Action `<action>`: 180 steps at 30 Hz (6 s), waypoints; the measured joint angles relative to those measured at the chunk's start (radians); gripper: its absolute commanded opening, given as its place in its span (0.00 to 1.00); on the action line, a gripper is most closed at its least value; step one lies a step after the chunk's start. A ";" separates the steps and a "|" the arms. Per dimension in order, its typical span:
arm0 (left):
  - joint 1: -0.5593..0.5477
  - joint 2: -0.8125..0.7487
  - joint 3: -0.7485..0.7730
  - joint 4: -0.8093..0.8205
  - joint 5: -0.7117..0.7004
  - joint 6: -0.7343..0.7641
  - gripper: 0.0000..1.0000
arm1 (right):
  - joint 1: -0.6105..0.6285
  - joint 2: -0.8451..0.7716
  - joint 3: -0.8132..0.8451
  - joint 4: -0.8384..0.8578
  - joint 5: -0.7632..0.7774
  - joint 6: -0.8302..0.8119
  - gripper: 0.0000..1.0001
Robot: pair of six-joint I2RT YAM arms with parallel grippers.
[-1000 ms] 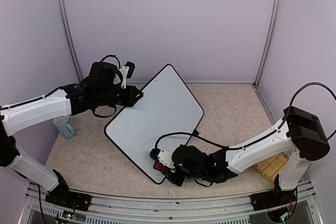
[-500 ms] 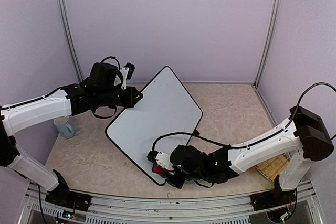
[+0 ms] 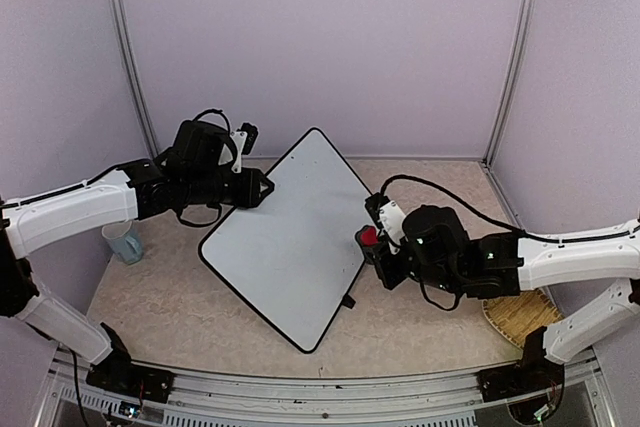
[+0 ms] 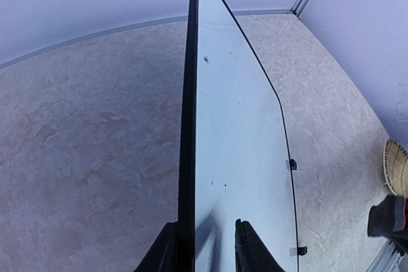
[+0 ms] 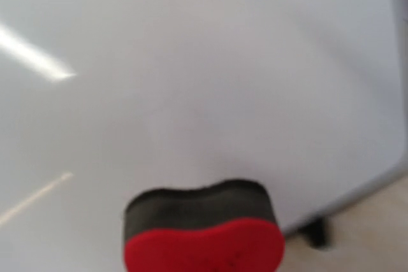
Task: Erase the whiteboard
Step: Erase the whiteboard at the center of the board, then place the whiteboard eraser at the center of the board, then erase the whiteboard at the center of the board.
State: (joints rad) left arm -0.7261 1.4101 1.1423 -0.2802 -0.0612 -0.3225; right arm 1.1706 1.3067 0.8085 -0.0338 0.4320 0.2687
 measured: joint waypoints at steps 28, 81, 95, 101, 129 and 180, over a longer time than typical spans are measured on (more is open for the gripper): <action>-0.013 0.036 0.093 -0.054 -0.028 0.009 0.78 | -0.389 0.143 -0.082 -0.213 -0.005 0.276 0.34; -0.028 -0.601 -0.221 -0.130 -0.145 -0.161 0.99 | -0.472 0.475 0.210 -0.179 -0.375 -0.244 0.56; -0.031 -0.626 -0.256 -0.140 -0.150 -0.195 0.99 | -0.435 0.563 0.246 -0.127 -0.334 -0.249 0.40; -0.034 -0.628 -0.261 -0.141 -0.150 -0.203 0.99 | -0.432 0.569 0.247 -0.103 -0.319 -0.229 0.19; -0.045 -0.682 -0.321 -0.139 -0.164 -0.237 0.99 | -0.323 0.563 0.213 -0.073 -0.120 0.146 0.00; -0.068 -0.754 -0.471 -0.068 -0.231 -0.280 0.99 | -0.183 0.778 0.628 -0.516 0.258 0.754 0.79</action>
State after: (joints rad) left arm -0.7937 0.6563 0.6716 -0.3477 -0.2924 -0.6025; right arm 0.9878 2.0850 1.4361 -0.5495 0.6899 1.0225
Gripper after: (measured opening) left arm 0.989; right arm 0.724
